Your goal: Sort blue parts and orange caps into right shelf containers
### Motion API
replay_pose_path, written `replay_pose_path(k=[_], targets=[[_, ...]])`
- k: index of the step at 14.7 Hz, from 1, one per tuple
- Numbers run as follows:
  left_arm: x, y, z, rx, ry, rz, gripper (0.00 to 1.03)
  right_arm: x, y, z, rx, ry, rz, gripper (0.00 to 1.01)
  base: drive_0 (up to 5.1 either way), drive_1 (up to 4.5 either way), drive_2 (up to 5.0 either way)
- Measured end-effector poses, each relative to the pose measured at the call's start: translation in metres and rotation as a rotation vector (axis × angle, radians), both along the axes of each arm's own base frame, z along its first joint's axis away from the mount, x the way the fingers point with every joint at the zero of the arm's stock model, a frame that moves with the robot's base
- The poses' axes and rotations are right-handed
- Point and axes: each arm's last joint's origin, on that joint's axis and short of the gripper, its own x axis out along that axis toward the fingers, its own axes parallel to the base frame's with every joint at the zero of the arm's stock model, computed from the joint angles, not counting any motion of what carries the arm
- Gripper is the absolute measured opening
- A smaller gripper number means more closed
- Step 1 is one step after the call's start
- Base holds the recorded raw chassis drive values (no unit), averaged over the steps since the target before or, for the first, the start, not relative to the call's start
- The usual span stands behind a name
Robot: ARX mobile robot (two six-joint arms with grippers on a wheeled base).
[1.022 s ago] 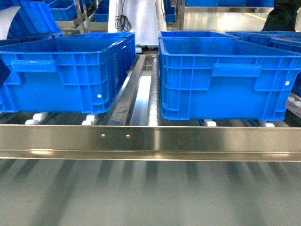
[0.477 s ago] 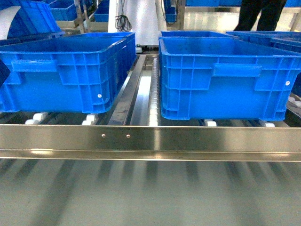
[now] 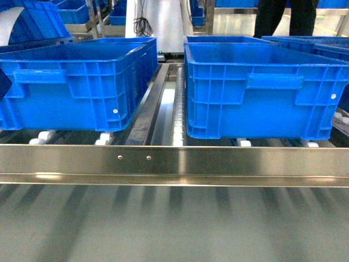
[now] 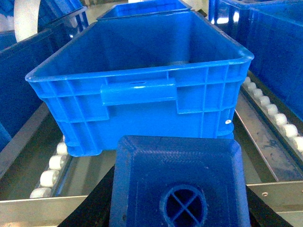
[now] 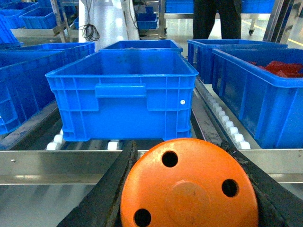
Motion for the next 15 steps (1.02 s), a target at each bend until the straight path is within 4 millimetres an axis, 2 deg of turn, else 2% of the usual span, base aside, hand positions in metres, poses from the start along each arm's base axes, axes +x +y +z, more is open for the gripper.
replay_pose_path(k=[14,15], targets=[[0.0000,0.0000,0.0000,0.000,0.000,0.000,0.44,0.0000,0.0000,0.0000,0.000,0.000,0.000,0.44,0.0,0.00,0.0],[0.0000,0.0000,0.0000,0.000,0.000,0.000,0.44,0.0007,-0.0006,-0.0023,-0.019,0.087,0.042,0.44,0.0,0.00,0.0]])
